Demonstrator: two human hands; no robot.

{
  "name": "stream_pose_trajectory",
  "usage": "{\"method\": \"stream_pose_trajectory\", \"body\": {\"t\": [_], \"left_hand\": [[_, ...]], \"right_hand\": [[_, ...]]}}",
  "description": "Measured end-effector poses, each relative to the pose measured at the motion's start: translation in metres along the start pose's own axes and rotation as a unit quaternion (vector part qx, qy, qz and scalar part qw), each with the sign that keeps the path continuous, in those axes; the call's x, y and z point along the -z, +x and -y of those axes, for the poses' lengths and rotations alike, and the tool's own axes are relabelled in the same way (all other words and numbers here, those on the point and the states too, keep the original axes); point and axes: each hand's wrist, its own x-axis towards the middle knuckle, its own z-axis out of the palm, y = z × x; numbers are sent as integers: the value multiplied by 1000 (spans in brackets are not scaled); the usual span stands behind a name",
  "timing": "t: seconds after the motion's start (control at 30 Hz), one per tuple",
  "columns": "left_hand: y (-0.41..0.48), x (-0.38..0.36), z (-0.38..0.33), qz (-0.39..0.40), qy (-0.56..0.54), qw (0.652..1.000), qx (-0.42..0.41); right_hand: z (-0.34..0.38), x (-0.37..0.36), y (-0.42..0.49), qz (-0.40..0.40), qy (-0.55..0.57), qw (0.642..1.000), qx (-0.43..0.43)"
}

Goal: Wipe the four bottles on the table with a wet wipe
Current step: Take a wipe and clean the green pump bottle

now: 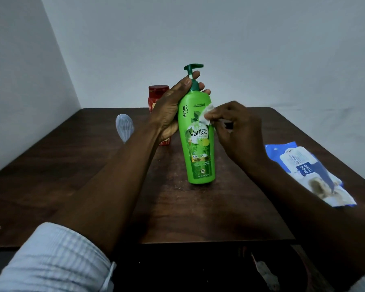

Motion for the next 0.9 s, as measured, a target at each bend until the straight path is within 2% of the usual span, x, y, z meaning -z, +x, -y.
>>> {"method": "stream_pose_trajectory", "body": {"t": [0.33, 0.57, 0.9], "left_hand": [[2, -3, 0, 1, 12, 1000, 0], [2, -10, 1, 10, 21, 1000, -4], [0, -8, 0, 6, 32, 999, 0]], "right_hand": [[4, 20, -79, 116, -15, 992, -36], [10, 33, -90, 190, -45, 980, -31], [10, 17, -42, 102, -29, 994, -4]]}}
